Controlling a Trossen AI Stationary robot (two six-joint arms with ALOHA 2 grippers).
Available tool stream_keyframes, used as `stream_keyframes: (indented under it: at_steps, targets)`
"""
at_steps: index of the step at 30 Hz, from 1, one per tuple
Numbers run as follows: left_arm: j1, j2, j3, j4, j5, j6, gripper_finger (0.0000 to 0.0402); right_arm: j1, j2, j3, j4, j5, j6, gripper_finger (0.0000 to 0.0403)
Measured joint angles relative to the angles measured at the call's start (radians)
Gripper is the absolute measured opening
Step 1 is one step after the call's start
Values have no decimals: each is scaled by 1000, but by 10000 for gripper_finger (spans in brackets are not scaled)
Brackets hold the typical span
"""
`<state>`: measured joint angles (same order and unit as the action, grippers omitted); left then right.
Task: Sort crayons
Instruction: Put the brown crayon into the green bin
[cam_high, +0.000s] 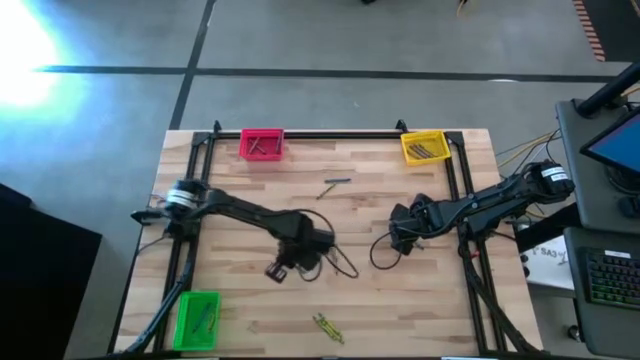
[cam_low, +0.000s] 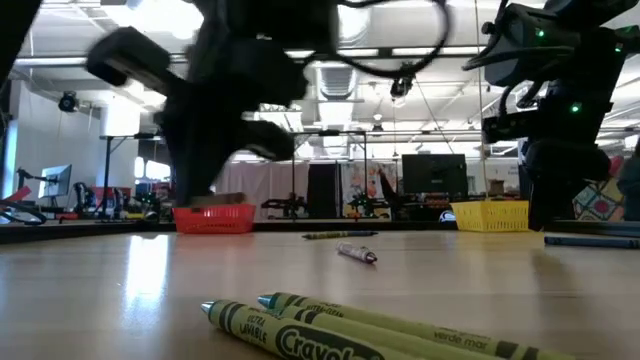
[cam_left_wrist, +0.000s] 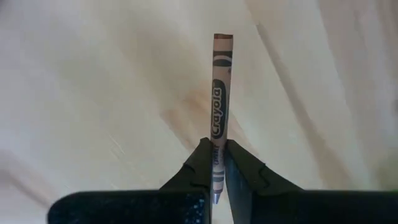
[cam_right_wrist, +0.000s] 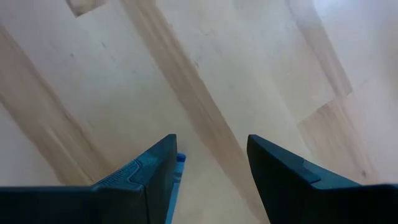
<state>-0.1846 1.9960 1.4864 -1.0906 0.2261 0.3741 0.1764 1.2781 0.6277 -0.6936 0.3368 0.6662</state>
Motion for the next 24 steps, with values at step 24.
stream_keyframes:
  at_steps: [24]
  targets:
    - [-620,-741,-670,343,181,-1876,0,-23,0,9,211,3,-120,189]
